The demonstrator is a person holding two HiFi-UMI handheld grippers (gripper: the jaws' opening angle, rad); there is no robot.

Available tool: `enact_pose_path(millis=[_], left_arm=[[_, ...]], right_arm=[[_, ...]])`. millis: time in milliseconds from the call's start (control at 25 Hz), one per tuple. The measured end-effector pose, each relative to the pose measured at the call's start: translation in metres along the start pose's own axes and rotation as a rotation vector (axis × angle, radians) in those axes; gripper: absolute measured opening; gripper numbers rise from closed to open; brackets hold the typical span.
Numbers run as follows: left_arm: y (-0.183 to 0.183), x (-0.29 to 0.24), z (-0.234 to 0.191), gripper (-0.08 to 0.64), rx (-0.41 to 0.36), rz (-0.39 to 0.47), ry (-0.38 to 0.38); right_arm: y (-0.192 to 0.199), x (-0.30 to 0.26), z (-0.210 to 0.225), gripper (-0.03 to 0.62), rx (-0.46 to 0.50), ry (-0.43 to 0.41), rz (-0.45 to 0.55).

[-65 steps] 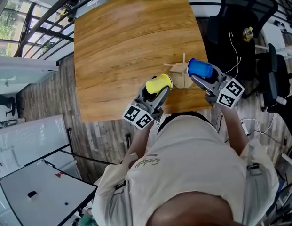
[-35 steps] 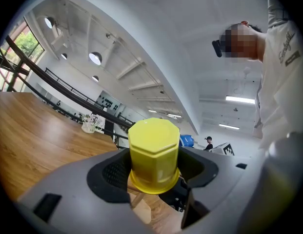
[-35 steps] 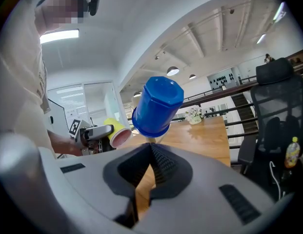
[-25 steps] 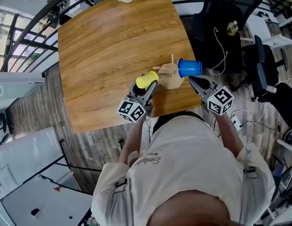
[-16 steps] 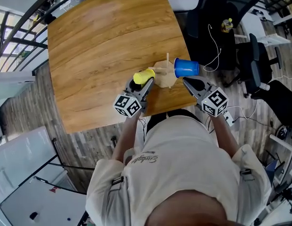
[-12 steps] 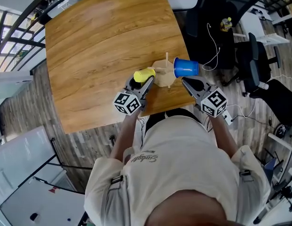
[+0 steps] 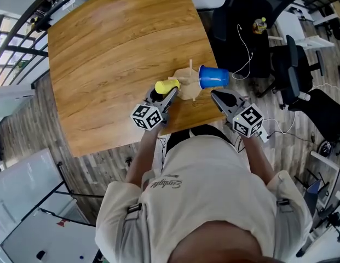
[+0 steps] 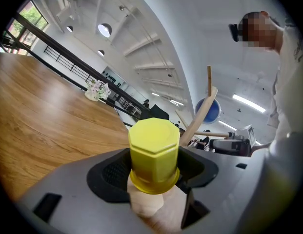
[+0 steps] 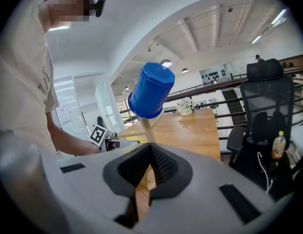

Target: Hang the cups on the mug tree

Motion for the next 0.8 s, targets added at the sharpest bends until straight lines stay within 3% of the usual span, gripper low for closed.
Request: enact_pose_path(millis=[800], left_arm=[[0.022, -0.026, -0.008, 0.301, 0.02, -0.071, 0.041]], right_arm=[[0.008, -0.012, -0.002, -0.005, -0.024, 0.023, -0.012]])
Point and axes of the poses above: the fingertips, and each gripper's own axes: x backward along the fingers, z to its right, y out of its underside, the point moved 1 cm from there along x, backward along the fingers, and after that the axes turned 5 degrees about x, right-handed, at the moved point
